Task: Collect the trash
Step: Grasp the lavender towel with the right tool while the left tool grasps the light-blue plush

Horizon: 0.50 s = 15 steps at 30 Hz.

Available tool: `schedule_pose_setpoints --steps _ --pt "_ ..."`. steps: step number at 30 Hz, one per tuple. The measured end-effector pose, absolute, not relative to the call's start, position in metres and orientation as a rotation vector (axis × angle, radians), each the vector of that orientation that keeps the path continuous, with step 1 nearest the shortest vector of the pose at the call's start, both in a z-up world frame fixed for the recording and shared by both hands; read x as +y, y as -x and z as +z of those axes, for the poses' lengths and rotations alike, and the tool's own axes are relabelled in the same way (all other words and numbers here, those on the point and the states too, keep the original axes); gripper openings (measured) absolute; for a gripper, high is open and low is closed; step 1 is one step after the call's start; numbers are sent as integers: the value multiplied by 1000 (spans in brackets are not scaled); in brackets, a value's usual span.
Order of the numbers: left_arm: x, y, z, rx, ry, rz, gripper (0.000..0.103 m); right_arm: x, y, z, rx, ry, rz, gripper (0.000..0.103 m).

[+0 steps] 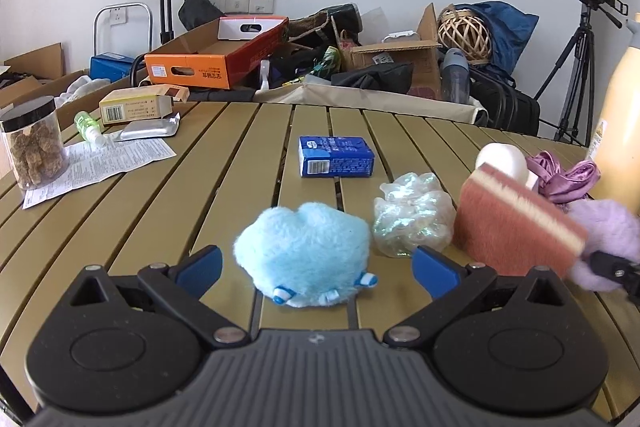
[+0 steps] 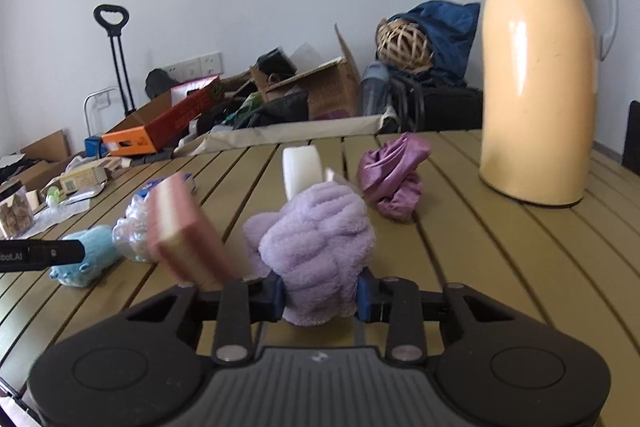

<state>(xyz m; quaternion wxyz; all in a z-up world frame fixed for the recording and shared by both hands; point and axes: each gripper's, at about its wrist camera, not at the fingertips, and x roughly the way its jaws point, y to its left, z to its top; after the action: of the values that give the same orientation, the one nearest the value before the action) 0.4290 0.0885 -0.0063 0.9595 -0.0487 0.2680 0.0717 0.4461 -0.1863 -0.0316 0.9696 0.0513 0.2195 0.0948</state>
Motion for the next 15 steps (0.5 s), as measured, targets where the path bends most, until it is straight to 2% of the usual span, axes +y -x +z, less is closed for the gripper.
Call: schedule_pose_setpoints --steps 15 --pt "91 -466 -19 642 94 222 103 -223 -445 -34 404 -174 81 32"
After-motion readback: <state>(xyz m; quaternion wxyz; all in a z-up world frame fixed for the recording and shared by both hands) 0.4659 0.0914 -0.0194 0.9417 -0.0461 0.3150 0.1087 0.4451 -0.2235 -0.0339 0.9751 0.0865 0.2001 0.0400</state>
